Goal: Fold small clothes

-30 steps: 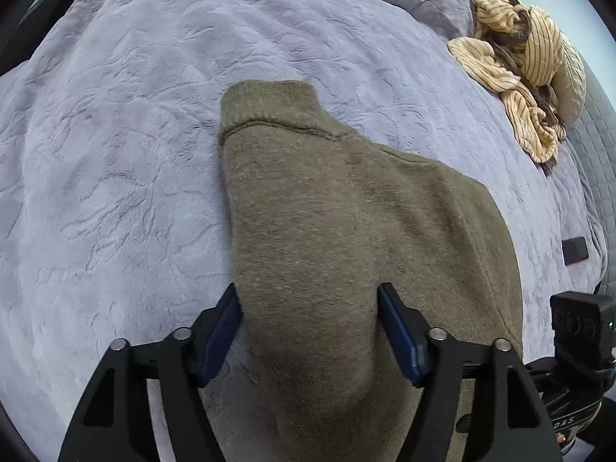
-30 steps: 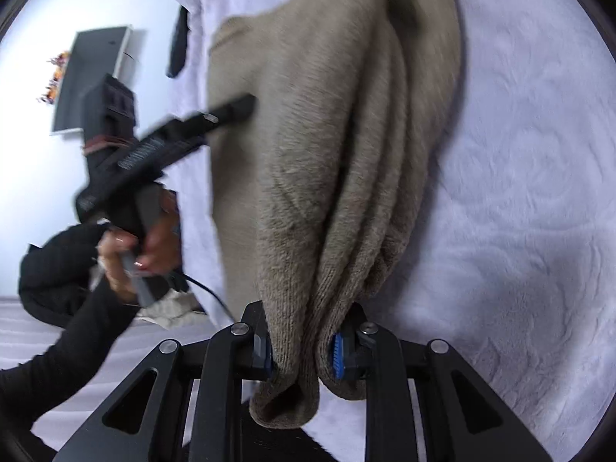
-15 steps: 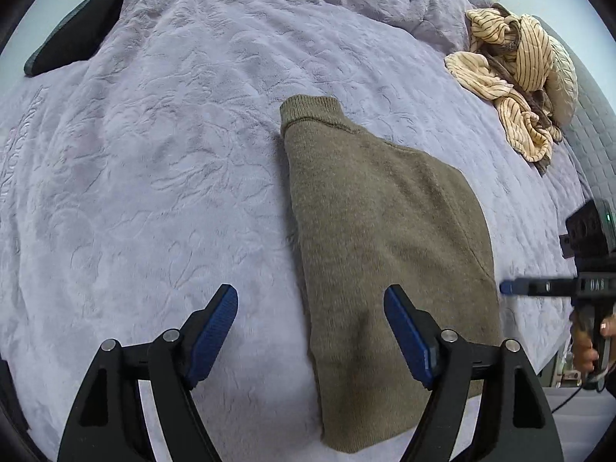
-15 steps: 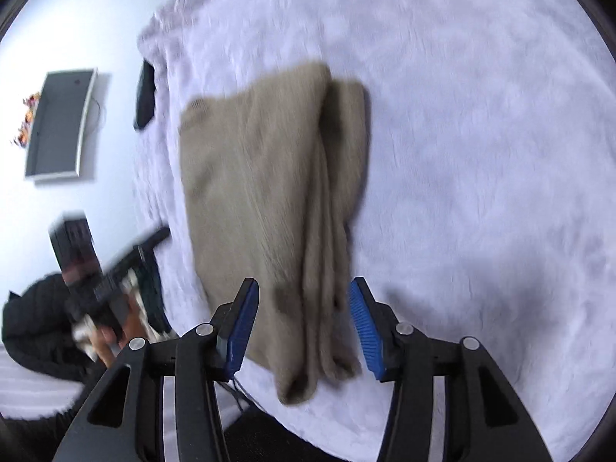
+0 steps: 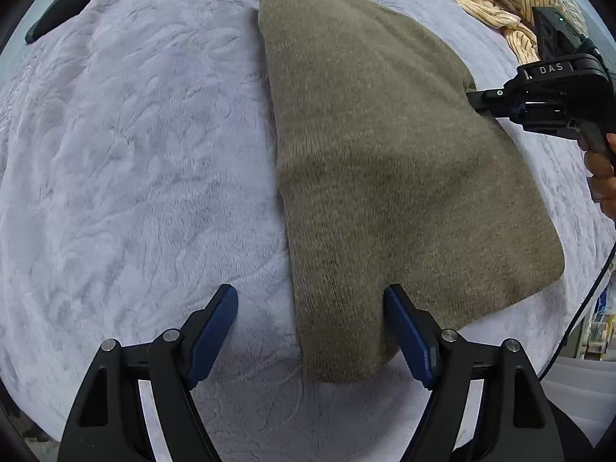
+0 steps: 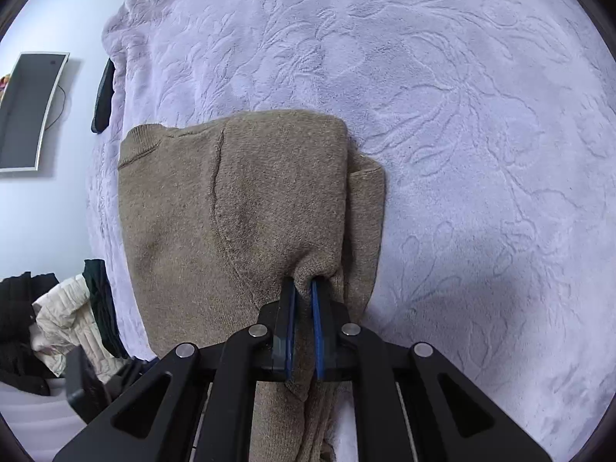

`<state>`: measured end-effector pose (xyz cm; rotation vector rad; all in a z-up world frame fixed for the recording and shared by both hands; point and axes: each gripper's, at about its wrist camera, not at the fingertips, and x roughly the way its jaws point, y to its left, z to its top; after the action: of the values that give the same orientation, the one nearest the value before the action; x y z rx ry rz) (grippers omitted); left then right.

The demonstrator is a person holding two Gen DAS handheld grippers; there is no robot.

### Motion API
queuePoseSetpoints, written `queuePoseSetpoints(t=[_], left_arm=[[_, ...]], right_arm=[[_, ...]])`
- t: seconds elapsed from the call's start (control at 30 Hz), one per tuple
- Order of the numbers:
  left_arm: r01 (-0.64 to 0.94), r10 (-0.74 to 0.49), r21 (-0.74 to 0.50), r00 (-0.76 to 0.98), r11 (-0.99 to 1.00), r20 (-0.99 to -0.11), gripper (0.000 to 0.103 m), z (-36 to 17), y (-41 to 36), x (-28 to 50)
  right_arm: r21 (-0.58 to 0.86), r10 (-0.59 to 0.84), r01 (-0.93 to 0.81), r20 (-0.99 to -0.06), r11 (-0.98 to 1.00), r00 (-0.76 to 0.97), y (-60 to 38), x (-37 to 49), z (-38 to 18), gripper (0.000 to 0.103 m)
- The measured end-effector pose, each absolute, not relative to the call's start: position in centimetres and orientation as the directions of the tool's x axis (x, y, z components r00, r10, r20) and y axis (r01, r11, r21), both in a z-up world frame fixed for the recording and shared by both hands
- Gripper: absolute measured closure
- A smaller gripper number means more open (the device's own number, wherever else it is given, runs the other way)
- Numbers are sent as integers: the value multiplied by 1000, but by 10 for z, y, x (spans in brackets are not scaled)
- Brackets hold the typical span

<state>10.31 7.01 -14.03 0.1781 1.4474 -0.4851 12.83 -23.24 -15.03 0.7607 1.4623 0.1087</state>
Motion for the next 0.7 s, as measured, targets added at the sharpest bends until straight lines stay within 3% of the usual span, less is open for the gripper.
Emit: queuePoseSetpoints(t=[0.13,0.43,0.7], left_arm=[[424,-193,-147,66,894,-979,24,-131,70,94],[384,-136,-99,70,918,-988,24,-119,76,90],[394,-114,-79,66,916,-991,23,-99,80,85]], right_arm=[[485,470,377,-872,789,138,-232,114,-130,87],[456,434,222,-889,862,143,-160,62,-61,86],[389,400,226,-917,893,-3,-120,26,-100,87]])
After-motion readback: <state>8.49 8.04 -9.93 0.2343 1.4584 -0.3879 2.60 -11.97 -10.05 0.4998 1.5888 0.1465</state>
